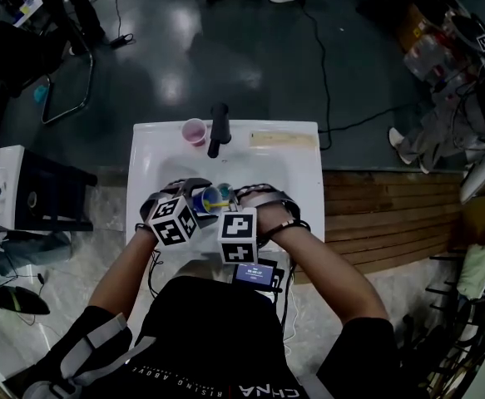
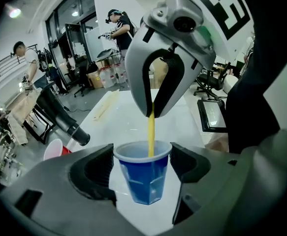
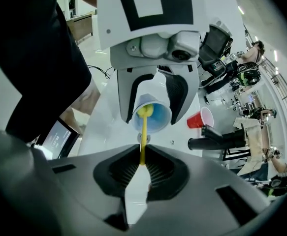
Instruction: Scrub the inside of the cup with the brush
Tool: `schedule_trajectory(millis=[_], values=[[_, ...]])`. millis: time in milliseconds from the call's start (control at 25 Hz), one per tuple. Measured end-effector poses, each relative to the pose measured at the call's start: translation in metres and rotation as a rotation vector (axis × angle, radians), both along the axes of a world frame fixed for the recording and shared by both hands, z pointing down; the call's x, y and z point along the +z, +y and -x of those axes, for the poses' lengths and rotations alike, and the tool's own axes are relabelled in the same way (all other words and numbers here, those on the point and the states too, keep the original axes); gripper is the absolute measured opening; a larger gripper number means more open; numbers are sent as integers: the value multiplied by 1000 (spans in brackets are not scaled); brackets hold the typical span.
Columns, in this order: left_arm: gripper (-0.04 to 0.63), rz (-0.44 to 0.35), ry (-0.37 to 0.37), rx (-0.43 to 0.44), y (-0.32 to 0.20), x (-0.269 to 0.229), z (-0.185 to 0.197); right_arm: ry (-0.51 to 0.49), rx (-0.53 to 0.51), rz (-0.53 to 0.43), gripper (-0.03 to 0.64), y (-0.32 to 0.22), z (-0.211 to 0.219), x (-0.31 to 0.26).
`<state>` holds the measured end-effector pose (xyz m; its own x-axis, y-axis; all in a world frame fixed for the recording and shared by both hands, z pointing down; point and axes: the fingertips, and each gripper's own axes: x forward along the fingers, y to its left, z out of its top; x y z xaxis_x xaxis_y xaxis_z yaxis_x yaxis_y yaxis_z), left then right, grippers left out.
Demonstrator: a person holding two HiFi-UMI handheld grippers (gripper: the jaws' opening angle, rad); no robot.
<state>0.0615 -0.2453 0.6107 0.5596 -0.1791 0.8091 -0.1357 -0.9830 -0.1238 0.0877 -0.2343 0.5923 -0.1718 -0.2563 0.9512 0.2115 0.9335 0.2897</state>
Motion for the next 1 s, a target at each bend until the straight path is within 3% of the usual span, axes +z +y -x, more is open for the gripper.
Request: schedule_trajectory(millis=[240,480,1000], values=[[362,13,-7,9,3,6,0,-36,16,-22,41,-6,4,-14],[362,20,2,9,5,6,-2,-6,43,-28,41,-18,-12,-10],[362,16,-2,-12,0,7,6,-24,69,60,41,5,-14,7]])
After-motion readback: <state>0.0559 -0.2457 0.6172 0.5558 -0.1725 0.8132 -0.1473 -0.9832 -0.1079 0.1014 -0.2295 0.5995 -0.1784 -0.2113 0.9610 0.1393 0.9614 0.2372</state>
